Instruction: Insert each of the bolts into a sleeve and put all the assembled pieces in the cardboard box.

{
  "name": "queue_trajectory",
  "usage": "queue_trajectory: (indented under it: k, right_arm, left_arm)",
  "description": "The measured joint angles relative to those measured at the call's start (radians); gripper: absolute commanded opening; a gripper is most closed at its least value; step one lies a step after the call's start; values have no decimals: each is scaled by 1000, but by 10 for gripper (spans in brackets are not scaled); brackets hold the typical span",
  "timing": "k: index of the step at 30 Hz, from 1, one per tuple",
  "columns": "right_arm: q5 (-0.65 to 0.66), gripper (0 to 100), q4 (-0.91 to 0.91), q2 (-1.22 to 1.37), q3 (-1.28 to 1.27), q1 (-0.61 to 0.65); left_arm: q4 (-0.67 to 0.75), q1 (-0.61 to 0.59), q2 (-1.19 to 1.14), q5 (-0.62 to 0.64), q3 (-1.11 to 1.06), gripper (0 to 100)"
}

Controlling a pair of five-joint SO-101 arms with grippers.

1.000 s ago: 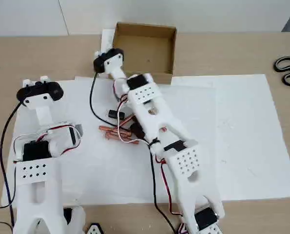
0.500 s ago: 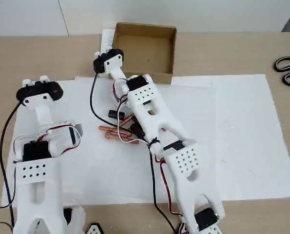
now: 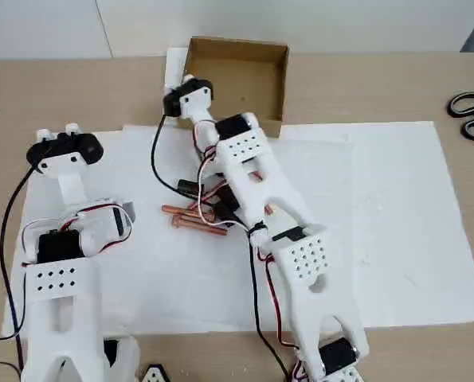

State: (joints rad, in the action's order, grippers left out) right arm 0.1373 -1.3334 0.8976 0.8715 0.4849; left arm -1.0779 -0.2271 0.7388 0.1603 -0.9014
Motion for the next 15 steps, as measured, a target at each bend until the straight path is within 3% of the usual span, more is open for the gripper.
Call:
queue_trajectory:
  k: [9, 15]
  right_arm:
    - [0, 3, -331, -178, 241, -71]
    - [0, 3, -387, -264, 221, -160]
  left_arm:
    - [0, 0, 0, 0, 0, 197]
    - [0, 0, 0, 0, 0, 197]
